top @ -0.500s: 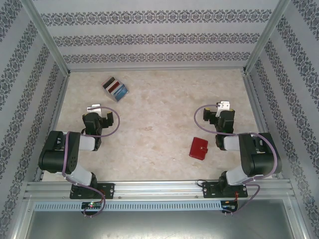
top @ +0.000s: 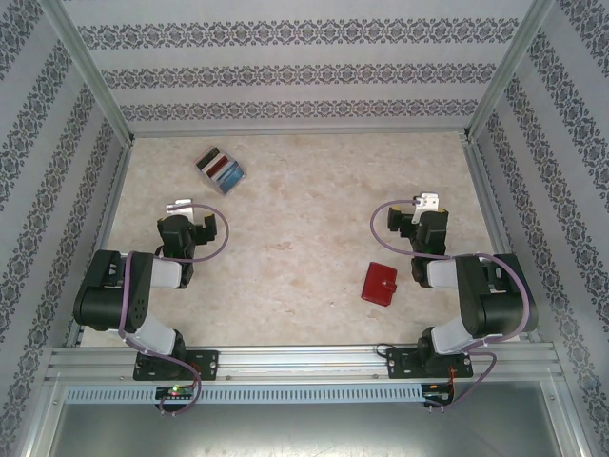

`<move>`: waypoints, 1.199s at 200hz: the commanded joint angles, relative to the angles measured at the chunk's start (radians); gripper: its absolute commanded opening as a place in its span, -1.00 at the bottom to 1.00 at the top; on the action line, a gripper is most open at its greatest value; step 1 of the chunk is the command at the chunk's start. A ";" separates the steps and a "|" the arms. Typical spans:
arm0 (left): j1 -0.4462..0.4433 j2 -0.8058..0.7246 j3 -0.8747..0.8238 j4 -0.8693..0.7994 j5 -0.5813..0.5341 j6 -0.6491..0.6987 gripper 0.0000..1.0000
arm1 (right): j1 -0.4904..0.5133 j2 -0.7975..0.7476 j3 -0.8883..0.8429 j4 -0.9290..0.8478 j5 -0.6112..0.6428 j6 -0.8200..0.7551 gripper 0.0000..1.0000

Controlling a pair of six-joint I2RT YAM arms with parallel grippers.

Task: Put the credit cards into the card holder

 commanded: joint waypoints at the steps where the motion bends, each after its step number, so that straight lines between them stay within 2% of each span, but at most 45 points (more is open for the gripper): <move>1: -0.011 -0.004 0.019 0.019 0.014 0.020 0.99 | 0.007 -0.006 0.018 0.015 -0.017 0.002 0.96; 21: -0.011 -0.009 0.019 0.023 0.026 0.025 0.99 | 0.006 -0.006 0.019 0.013 -0.018 0.006 0.96; 33: -0.012 -0.046 0.030 -0.027 0.090 0.054 0.99 | -0.004 -0.009 0.023 0.006 -0.029 0.013 0.96; 39: -0.020 -0.082 0.037 -0.074 0.115 0.073 0.99 | -0.004 -0.017 0.022 -0.001 -0.007 0.019 0.97; 47: -0.036 -0.143 0.058 -0.170 0.091 0.077 0.99 | -0.003 -0.034 0.021 -0.003 0.049 0.041 0.96; 61: -0.049 -0.252 0.111 -0.367 0.091 0.041 0.99 | -0.007 -0.085 0.010 -0.024 0.069 0.049 0.96; 84: -0.062 -0.411 0.214 -0.672 0.085 -0.100 0.99 | -0.004 -0.234 0.113 -0.333 0.145 0.087 0.97; 102: -0.064 -0.523 0.217 -0.721 0.161 -0.181 0.99 | -0.005 -0.371 0.158 -0.516 0.161 0.198 0.96; 109: -0.064 -0.572 0.228 -0.768 0.157 -0.251 0.99 | -0.005 -0.433 0.154 -0.563 0.127 0.232 0.96; 115: -0.063 -0.613 0.253 -0.844 0.106 -0.352 0.99 | -0.006 -0.485 0.142 -0.599 0.102 0.270 0.96; 125: -0.063 -0.671 0.321 -1.096 -0.043 -0.638 0.99 | -0.007 -0.575 0.116 -0.657 0.093 0.386 0.96; 131: -0.062 -0.698 0.365 -1.286 -0.107 -0.875 0.99 | -0.009 -0.623 0.099 -0.695 0.077 0.447 0.96; 136: -0.059 -0.718 0.379 -1.352 -0.118 -0.950 0.99 | -0.010 -0.659 0.091 -0.734 0.050 0.480 0.96; 142: -0.060 -0.744 0.367 -1.319 -0.067 -0.904 0.99 | -0.010 -0.693 0.090 -0.802 0.004 0.506 0.96; 153: -0.060 -0.786 0.318 -1.174 0.096 -0.767 0.99 | -0.010 -0.728 0.102 -0.950 -0.082 0.552 0.96; 176: -0.064 -0.793 0.287 -1.126 0.359 -0.770 0.99 | -0.010 -0.743 0.111 -1.219 -0.266 0.613 0.96; 195: -0.094 -0.698 0.328 -1.154 0.563 -0.707 0.99 | -0.007 -0.745 0.085 -1.342 -0.372 0.649 0.95; 205: -0.133 -0.621 0.390 -1.230 0.610 -0.632 0.99 | -0.006 -0.741 0.080 -1.411 -0.383 0.659 0.90; 223: -0.234 -0.481 0.505 -1.390 0.609 -0.496 0.99 | -0.002 -0.717 0.065 -1.455 -0.390 0.684 0.73; 240: -0.323 -0.382 0.551 -1.423 0.640 -0.467 0.99 | 0.006 -0.659 0.060 -1.471 -0.390 0.676 0.65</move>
